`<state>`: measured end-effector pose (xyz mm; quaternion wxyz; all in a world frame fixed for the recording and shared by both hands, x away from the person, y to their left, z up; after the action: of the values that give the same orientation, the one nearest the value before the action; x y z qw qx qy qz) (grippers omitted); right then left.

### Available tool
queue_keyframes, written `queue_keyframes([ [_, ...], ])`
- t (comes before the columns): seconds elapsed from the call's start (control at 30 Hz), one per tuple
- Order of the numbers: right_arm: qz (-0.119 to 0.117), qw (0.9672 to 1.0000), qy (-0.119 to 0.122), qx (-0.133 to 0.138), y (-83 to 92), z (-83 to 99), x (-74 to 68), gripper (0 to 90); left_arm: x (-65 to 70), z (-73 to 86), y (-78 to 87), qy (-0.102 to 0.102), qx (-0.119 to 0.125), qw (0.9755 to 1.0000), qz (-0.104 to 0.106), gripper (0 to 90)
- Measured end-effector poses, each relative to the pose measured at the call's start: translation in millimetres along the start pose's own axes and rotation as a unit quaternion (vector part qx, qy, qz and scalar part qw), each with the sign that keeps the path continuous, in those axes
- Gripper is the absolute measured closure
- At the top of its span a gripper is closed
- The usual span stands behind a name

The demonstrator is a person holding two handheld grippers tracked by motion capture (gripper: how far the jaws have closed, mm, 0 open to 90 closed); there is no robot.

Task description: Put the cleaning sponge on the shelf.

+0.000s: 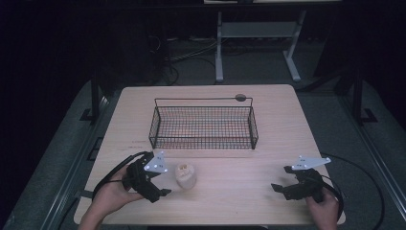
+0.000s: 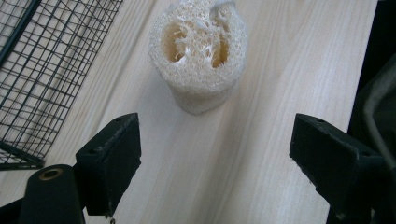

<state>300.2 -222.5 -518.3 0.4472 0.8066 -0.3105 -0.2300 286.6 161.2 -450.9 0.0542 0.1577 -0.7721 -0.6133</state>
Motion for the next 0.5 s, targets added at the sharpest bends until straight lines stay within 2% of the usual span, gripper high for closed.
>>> queue_keyframes([
  [0.2,0.000,1.0000,0.000,0.002,0.6,-0.3,0.0,14.2,-1.7,-11.2,-3.0,-0.009,-0.004,0.9999,0.004,15.7],
  [0.5,0.000,1.0000,0.002,0.003,1.0,-0.4,-0.4,14.2,-2.9,-18.5,-8.5,-0.013,-0.008,0.9999,0.007,15.7],
])
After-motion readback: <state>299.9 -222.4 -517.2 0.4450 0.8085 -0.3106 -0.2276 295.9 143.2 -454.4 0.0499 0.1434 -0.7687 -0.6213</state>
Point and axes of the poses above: each handheld gripper's, and its own axes: y roughly backward along the jaws, z roughly out of its underside, x roughly to its right, the point moved 9 cm from there along -y, roughly forward along the jaws, and after that the axes turned 15 degrees about -x, right-handed, at the moved point
